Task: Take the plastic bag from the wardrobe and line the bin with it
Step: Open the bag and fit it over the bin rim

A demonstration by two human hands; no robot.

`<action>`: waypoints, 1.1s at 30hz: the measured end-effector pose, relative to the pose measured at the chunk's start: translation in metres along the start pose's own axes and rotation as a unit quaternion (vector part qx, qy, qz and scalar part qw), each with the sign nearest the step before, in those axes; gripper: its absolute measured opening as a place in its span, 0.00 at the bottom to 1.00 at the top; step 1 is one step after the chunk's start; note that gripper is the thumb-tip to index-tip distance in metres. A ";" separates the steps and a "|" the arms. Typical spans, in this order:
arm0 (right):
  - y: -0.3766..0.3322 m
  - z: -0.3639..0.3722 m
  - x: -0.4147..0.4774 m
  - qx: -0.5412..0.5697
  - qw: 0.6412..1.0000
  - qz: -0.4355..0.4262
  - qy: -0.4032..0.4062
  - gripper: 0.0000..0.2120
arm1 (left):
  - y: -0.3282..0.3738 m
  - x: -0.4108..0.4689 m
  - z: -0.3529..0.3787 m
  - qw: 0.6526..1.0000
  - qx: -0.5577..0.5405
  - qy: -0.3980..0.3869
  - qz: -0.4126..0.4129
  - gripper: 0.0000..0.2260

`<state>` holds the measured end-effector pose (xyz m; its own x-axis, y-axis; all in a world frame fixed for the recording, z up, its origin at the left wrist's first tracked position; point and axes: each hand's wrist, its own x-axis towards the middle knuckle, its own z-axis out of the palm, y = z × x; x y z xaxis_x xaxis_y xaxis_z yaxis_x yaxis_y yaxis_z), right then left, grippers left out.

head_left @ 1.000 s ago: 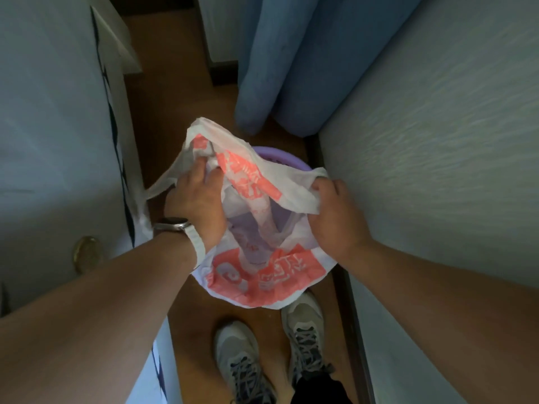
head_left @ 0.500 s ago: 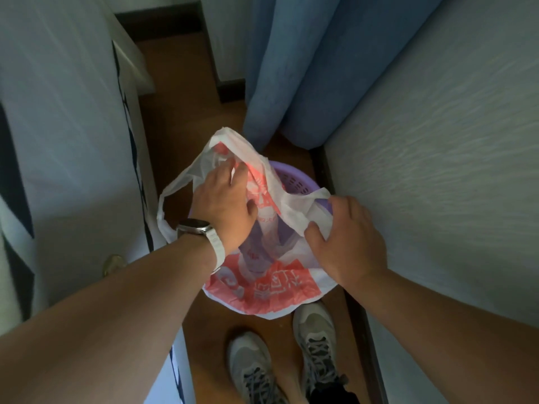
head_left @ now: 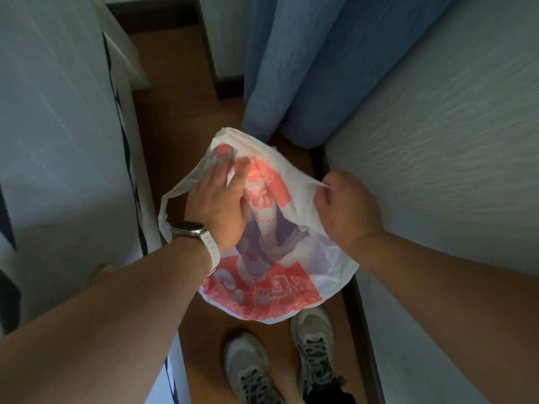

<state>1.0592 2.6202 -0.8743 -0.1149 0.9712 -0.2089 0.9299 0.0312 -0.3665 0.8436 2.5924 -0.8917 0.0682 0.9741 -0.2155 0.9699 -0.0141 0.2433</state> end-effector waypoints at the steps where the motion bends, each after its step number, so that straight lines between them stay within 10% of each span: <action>1: 0.005 -0.001 0.001 -0.003 0.999 0.026 0.018 0.09 | 0.000 -0.001 0.002 1.000 0.002 0.000 -0.004 0.28; 16: 0.045 0.025 0.012 -0.005 0.987 0.139 -0.081 0.12 | -0.005 -0.012 0.013 0.998 -0.032 0.015 -0.055 0.36; 24: 0.004 -0.008 0.004 -0.013 0.999 -0.040 0.029 0.16 | 0.007 0.024 -0.016 0.998 -0.040 0.026 0.037 0.26; 33: -0.017 0.019 0.011 -0.041 0.980 -0.179 -0.074 0.32 | -0.007 0.039 -0.007 0.989 -0.066 -0.062 0.118 0.32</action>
<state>1.0358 2.6261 -0.8876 -0.4832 0.8496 -0.2114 0.8446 0.3886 -0.3684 0.8373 2.6323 -0.8951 0.3255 0.9121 -0.2493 0.8846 -0.2007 0.4209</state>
